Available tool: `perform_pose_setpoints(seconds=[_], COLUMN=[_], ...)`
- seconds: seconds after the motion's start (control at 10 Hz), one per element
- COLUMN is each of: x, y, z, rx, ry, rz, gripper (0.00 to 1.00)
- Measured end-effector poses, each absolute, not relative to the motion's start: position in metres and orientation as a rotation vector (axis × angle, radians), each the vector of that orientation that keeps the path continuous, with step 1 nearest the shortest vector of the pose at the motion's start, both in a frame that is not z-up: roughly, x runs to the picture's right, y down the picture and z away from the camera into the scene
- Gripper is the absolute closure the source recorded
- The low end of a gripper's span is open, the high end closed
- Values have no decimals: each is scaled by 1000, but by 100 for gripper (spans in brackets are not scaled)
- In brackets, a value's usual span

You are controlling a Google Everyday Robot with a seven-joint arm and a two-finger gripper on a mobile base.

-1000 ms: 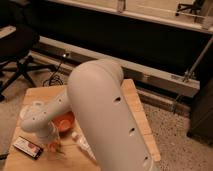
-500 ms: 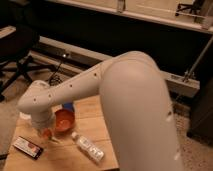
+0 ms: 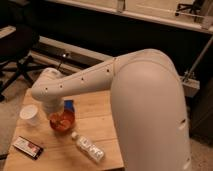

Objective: Place the pepper in the ceramic bowl

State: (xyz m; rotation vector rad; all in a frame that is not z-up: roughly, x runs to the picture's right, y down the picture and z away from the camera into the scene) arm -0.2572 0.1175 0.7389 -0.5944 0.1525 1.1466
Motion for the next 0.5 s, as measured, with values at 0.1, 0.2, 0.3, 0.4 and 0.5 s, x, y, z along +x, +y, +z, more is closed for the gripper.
perform_pose_setpoints(seconds=[0.1, 0.2, 0.3, 0.4, 0.5], x=[-256, -252, -245, -239, -233], y=[116, 116, 119, 125, 133], z=[751, 765, 779, 787, 794], rx=[-568, -536, -504, -483, -464], ry=[153, 157, 168, 181, 193], rz=[1157, 1175, 1201, 1226, 1250], gripper=[98, 94, 85, 75, 64])
